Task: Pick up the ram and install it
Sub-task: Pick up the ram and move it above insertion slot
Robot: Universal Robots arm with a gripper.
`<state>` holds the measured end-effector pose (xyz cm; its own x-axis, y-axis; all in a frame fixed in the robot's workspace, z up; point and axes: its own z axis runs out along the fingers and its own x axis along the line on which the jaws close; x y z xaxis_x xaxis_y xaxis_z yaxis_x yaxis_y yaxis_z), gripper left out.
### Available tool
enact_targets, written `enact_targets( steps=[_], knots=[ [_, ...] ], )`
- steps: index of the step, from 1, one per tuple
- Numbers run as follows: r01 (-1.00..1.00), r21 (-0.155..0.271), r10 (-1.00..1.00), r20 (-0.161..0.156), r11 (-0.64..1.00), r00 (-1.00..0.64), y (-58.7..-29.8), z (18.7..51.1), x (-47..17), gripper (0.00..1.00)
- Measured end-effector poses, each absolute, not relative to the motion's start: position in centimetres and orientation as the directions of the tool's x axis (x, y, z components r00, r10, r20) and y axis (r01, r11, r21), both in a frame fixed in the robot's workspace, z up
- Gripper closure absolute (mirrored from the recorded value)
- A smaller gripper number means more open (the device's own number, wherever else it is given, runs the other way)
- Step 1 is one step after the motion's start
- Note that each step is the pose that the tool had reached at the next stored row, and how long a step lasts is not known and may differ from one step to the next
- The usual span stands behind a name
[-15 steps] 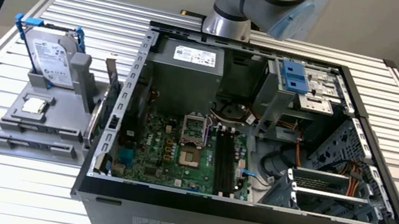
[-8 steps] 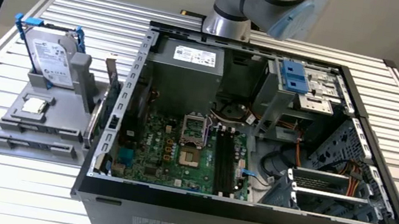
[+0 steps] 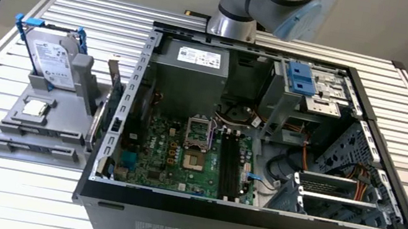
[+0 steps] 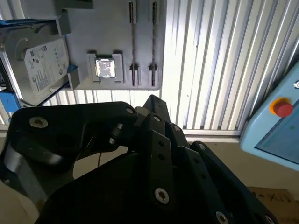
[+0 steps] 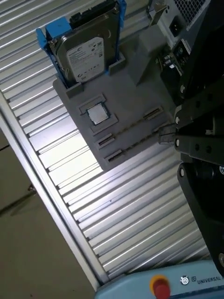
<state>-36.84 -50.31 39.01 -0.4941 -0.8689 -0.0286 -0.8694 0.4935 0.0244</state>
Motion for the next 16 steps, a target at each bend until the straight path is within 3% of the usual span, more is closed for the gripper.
enact_targets(
  steps=[16],
  knots=[
    [-0.975, 0.024, -0.974, -0.028, 0.222, -0.223, -50.31, 39.01, -36.83, 1.00]
  ],
)
